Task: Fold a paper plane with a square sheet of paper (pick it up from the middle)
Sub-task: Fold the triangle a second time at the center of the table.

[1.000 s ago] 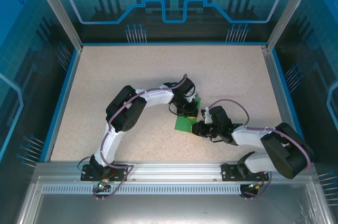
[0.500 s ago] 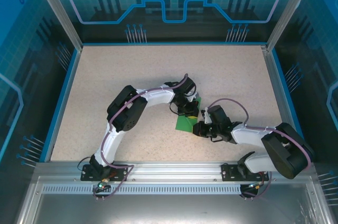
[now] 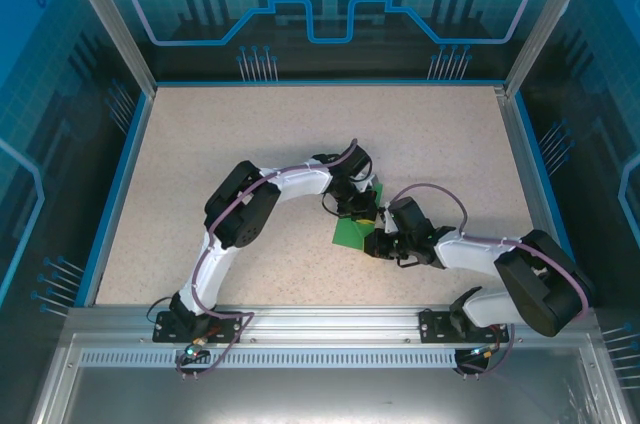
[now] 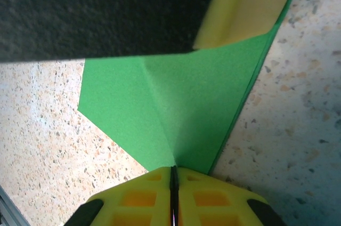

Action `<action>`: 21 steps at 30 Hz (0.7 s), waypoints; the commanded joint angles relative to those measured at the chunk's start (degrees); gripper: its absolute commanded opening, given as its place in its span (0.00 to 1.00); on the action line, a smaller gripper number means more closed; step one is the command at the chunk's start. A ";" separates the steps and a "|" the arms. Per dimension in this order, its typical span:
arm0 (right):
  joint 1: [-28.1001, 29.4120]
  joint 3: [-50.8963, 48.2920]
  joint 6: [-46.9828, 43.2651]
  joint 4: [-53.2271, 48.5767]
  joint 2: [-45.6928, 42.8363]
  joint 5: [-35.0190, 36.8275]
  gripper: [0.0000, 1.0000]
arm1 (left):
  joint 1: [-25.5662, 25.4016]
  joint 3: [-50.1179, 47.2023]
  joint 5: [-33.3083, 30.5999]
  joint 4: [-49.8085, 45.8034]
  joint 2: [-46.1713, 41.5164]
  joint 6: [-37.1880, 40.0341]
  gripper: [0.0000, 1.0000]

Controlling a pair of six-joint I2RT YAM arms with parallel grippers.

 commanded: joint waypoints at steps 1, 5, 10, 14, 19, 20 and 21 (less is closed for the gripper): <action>1.00 0.18 -1.27 -6.61 1.41 2.86 0.10 | 0.39 0.88 -1.36 -1.12 2.81 1.52 0.10; 1.05 0.53 -1.53 -7.84 1.57 3.08 0.10 | 0.74 1.17 -1.24 -0.69 2.36 1.65 0.17; 1.44 1.27 -1.53 -9.32 2.17 3.70 0.10 | 0.98 1.94 -0.34 0.11 1.84 2.25 0.28; 1.79 1.88 -1.70 -9.81 3.23 3.93 0.10 | 1.20 2.53 0.01 0.39 1.44 3.04 0.35; 2.10 2.04 -1.70 -9.91 3.87 4.05 0.10 | 1.98 3.43 0.98 1.19 1.07 3.50 0.40; 2.10 2.21 -1.71 -9.93 4.09 4.03 0.10 | 2.16 3.68 1.18 1.24 0.87 3.75 0.41; 2.15 2.27 -1.71 -9.96 4.22 3.92 0.10 | 2.31 3.95 1.38 1.29 0.59 3.86 0.42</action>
